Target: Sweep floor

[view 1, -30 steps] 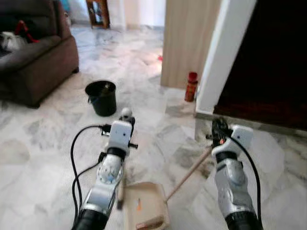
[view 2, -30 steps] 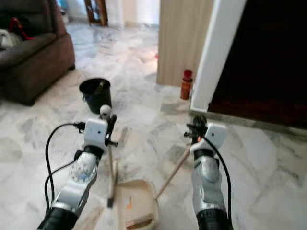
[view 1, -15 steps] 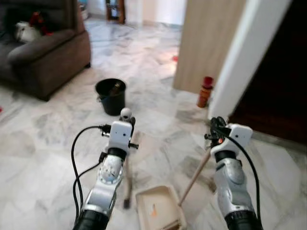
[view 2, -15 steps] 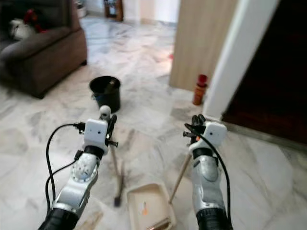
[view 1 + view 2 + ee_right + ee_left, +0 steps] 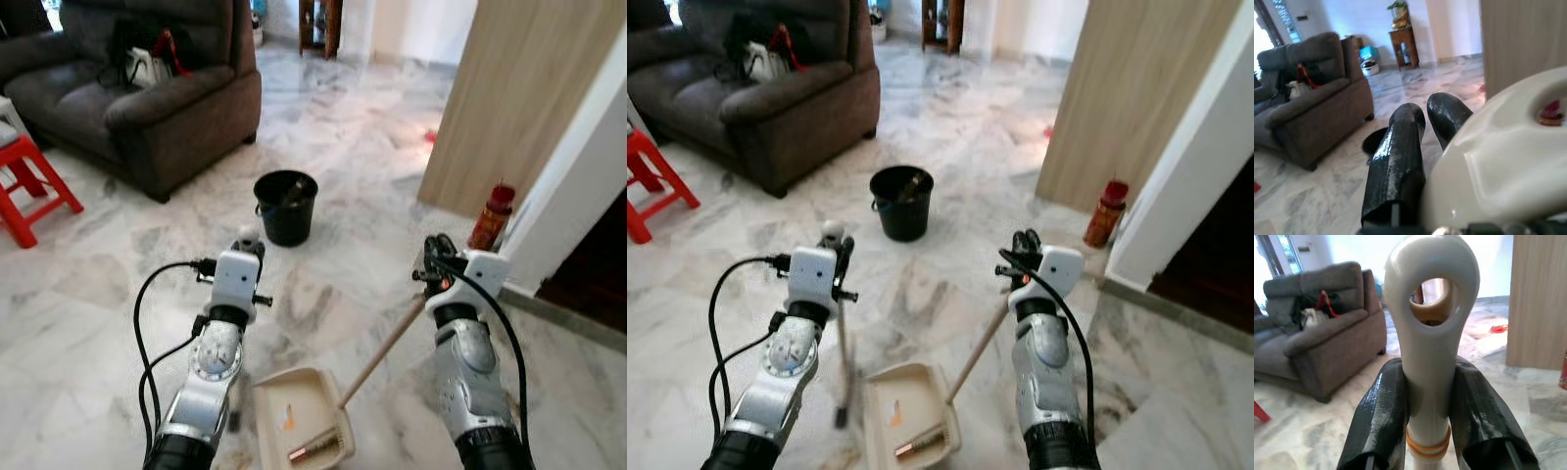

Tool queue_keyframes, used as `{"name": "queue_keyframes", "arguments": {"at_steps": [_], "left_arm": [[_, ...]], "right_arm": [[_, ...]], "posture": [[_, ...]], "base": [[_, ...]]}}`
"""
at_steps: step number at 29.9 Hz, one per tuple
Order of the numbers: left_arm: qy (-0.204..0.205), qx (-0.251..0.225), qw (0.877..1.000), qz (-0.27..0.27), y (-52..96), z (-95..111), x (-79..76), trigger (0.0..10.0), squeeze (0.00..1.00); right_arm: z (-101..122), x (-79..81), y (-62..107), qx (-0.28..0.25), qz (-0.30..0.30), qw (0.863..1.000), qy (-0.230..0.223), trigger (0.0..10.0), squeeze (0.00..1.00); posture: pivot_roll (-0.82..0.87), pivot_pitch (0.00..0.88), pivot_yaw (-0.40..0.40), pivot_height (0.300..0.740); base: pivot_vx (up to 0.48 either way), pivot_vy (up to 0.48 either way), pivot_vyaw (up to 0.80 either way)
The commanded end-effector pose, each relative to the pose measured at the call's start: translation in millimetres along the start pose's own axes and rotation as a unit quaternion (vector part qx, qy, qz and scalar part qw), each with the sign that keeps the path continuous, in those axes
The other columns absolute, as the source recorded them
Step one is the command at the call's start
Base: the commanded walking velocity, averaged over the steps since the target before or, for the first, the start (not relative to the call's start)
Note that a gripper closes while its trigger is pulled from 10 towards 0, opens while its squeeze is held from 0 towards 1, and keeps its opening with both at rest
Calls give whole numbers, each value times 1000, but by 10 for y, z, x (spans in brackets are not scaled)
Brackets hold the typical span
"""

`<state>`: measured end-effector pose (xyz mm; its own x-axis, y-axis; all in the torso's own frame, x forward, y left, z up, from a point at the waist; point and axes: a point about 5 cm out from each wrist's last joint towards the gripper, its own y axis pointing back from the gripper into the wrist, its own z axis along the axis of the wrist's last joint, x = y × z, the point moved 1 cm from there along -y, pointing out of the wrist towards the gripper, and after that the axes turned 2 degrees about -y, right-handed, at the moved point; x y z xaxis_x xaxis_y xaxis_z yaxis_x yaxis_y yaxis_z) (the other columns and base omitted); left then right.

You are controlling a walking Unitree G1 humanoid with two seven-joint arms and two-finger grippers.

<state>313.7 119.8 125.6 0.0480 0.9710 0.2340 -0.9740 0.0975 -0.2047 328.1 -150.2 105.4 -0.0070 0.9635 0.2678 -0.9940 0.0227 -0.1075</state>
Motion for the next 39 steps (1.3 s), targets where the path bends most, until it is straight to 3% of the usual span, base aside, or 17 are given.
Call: {"name": "queue_keyframes", "arguments": {"at_steps": [1,39], "left_arm": [[-12,-28,1000,5,-42,118,45,10000,0],[-11,-27,1000,3,-28,134,42,10000,0]], "right_arm": [[90,47,-38,-20,13,1000,3,10000,0],[24,108,-8,-6,22,1000,-10,10000,0]], "posture": [[52,0,-27,740],[52,0,-25,740]], "base": [[319,0,0],[324,0,0]]}}
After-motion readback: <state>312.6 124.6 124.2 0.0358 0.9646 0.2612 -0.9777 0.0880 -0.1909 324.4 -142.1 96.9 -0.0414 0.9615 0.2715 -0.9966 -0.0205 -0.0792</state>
